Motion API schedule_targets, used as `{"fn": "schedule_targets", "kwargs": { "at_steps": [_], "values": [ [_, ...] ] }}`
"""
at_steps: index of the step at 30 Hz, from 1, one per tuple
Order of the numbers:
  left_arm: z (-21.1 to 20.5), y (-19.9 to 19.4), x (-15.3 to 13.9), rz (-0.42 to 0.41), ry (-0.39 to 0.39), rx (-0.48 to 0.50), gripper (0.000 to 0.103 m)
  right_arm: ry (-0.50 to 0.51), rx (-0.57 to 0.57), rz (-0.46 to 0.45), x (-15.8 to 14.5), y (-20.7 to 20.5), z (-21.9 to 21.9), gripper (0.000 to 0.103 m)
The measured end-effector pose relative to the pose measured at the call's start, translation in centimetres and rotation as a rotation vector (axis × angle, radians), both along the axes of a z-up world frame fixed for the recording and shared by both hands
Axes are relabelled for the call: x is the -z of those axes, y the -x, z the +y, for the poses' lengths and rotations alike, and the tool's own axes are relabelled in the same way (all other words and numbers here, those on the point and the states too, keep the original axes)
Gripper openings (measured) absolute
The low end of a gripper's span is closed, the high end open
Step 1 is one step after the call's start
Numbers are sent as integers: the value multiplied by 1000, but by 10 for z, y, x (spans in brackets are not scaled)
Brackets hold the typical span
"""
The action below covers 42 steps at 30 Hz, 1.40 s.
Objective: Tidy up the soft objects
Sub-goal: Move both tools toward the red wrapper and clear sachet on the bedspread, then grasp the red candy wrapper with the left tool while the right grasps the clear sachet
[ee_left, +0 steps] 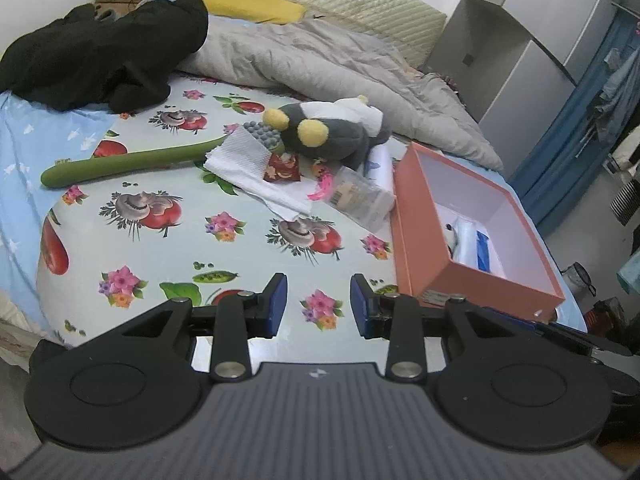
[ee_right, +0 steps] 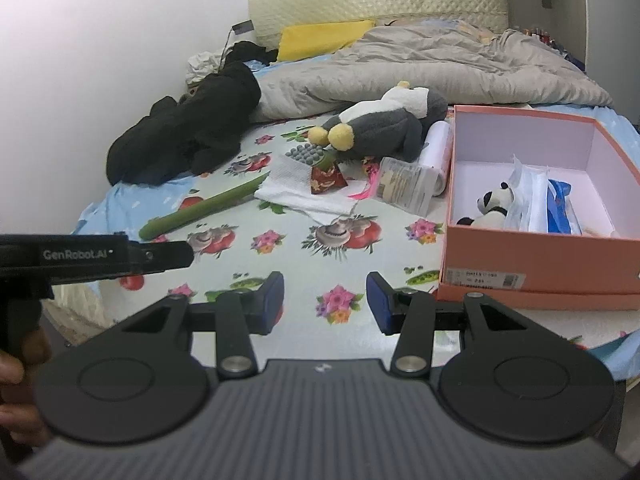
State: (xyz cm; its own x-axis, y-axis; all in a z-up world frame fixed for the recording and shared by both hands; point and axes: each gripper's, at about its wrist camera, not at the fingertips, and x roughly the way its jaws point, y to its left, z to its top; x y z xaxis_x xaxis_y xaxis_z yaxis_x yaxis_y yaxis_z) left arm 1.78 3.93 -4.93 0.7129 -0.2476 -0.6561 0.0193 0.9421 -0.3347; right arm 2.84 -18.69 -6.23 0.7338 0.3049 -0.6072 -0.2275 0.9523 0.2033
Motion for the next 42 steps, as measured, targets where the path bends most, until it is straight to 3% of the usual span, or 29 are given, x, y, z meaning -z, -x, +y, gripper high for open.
{"fn": "schedule_targets", "kwargs": {
  "at_steps": [14, 28, 30, 32, 34, 42],
  "values": [
    [15, -105, 29, 71, -14, -9, 45, 13, 34, 53, 25, -95, 8, 49],
    [15, -241, 86, 140, -4, -6, 49, 112, 69, 56, 62, -203, 21, 49],
    [15, -260, 94, 145, -8, -5, 50, 135, 79, 53, 66, -220, 22, 54],
    [16, -279, 101, 147, -6, 0, 51, 156, 85, 46, 71, -235, 23, 67],
    [16, -297, 108, 149, -6, 6, 55, 183, 96, 38, 75, -249, 24, 71],
    [7, -357, 137, 167, -12, 22, 65, 292, 97, 87, 108, -291, 37, 72]
  ]
}}
